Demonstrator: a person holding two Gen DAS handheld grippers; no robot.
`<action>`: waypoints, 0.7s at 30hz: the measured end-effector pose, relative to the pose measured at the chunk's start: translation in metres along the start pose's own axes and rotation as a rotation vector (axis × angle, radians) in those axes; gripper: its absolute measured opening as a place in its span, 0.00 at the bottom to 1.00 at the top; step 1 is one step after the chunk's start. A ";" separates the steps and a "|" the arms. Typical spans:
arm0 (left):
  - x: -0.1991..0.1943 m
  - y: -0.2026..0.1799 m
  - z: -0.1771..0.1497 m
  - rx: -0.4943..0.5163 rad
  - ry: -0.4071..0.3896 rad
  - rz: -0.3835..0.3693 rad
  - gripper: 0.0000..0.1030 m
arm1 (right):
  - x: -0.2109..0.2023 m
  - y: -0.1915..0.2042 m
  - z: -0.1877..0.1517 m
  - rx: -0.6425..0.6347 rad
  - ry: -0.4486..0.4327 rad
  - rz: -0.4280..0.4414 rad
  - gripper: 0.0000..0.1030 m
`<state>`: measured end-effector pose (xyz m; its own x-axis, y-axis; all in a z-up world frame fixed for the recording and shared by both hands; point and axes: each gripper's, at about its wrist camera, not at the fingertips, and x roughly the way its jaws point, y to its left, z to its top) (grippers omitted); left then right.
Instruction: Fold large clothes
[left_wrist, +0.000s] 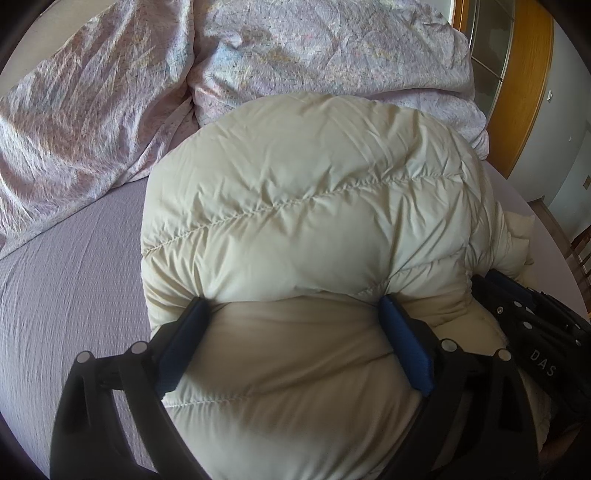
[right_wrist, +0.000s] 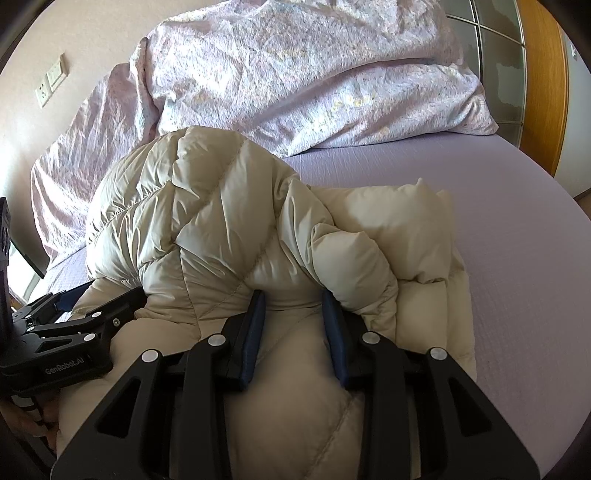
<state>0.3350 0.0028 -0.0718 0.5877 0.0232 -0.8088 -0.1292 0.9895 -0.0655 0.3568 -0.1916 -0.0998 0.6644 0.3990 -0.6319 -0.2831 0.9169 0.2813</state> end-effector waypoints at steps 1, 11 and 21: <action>0.000 0.000 0.000 -0.001 -0.001 0.000 0.91 | 0.000 0.000 0.000 0.000 -0.001 0.002 0.32; -0.003 0.004 0.001 0.002 0.009 -0.021 0.92 | 0.002 0.000 0.006 -0.005 0.049 0.040 0.33; -0.038 0.067 0.006 -0.087 0.086 -0.144 0.91 | -0.037 -0.034 0.021 0.097 0.093 0.144 0.84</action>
<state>0.3089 0.0693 -0.0414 0.5353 -0.1333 -0.8341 -0.1193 0.9656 -0.2309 0.3565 -0.2374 -0.0707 0.5542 0.5289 -0.6428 -0.2996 0.8472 0.4388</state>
